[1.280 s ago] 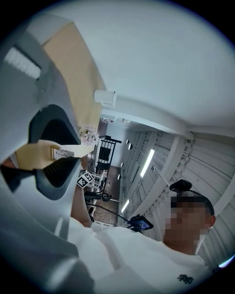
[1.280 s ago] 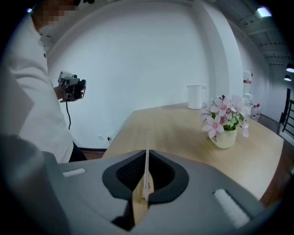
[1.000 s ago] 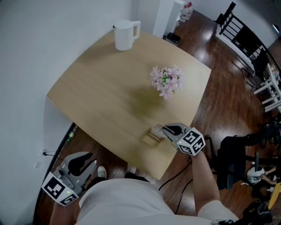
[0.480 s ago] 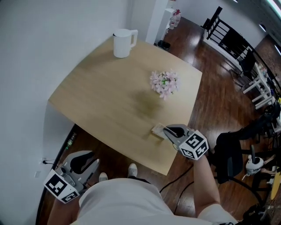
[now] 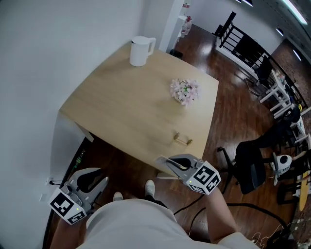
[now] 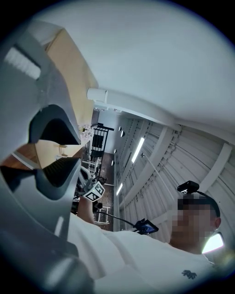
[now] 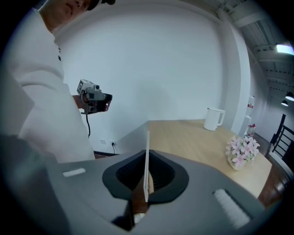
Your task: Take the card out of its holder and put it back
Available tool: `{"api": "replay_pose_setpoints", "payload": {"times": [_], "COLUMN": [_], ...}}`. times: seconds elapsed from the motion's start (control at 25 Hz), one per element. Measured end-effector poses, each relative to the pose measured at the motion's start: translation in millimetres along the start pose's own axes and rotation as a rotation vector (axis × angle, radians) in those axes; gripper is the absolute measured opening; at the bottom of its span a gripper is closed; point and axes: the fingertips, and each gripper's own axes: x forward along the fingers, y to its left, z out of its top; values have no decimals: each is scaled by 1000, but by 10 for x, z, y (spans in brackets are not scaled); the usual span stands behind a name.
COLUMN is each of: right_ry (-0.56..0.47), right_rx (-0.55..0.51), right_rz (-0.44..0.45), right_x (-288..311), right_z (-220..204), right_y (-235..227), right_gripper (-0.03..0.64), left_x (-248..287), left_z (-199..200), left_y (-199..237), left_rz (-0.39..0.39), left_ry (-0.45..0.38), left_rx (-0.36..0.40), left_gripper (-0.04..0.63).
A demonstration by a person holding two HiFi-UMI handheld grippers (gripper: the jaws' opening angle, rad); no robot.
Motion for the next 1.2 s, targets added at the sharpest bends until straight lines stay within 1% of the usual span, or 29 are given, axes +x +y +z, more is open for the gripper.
{"api": "replay_pose_setpoints", "payload": {"times": [0.12, 0.32, 0.44, 0.56, 0.68, 0.84, 1.0, 1.2], "right_ry": [-10, 4, 5, -2, -10, -10, -7, -26], "right_rx": [-3, -18, -26, -24, -22, -23, -22, 0], "right_rz": [31, 95, 118, 116, 96, 59, 29, -1], "right_x": [124, 280, 325, 329, 286, 180, 70, -121], "right_z": [128, 303, 360, 404, 408, 369, 281, 174], "right_y": [496, 1274, 1549, 1669, 1647, 1463, 1147, 627], "right_gripper": [21, 21, 21, 21, 21, 21, 21, 21], "left_x": [-203, -512, -613, -667, -667, -620, -493, -225], "left_z": [-63, -177, -243, -285, -274, -255, -255, -177], "left_y": [37, 62, 70, 79, 77, 38, 17, -22], "left_rz": [-10, -26, -37, -41, -46, -55, -59, -49], "left_ry": [6, 16, 28, 38, 29, 22, 24, 13], "left_rx": [17, 22, 28, 32, 33, 32, 26, 8], "left_gripper": [92, 91, 86, 72, 74, 91, 91, 91]}}
